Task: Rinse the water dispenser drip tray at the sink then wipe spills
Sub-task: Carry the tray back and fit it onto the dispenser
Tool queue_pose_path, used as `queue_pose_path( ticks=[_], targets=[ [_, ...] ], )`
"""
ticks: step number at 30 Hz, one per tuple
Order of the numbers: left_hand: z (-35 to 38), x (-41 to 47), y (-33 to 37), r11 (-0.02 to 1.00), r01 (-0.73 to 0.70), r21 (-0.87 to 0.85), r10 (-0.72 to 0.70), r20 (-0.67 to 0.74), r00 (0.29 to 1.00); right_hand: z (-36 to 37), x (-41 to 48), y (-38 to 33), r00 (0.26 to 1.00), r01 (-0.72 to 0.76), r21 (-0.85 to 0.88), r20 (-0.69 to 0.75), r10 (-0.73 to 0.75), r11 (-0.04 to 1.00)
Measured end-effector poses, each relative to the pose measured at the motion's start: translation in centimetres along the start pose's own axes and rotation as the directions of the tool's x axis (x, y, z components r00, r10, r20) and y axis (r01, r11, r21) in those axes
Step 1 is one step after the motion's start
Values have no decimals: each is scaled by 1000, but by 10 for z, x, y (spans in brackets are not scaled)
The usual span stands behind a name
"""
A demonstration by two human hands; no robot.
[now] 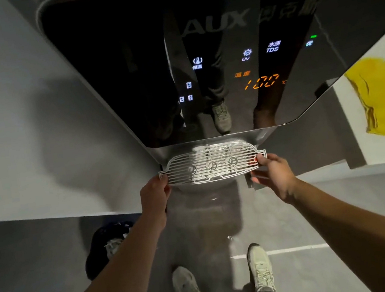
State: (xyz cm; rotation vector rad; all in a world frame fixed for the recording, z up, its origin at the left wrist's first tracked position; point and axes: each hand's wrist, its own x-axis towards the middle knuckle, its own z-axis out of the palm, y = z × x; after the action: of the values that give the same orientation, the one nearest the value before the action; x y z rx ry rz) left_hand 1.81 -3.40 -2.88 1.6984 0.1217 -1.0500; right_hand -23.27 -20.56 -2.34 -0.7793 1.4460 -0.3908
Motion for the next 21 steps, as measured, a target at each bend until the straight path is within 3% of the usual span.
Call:
queue_pose_path(
  ticks=[21],
  targets=[
    [25, 9, 2, 990, -99, 100, 106, -69, 992, 7, 22, -5, 998, 69, -100, 18, -68, 993]
  ],
)
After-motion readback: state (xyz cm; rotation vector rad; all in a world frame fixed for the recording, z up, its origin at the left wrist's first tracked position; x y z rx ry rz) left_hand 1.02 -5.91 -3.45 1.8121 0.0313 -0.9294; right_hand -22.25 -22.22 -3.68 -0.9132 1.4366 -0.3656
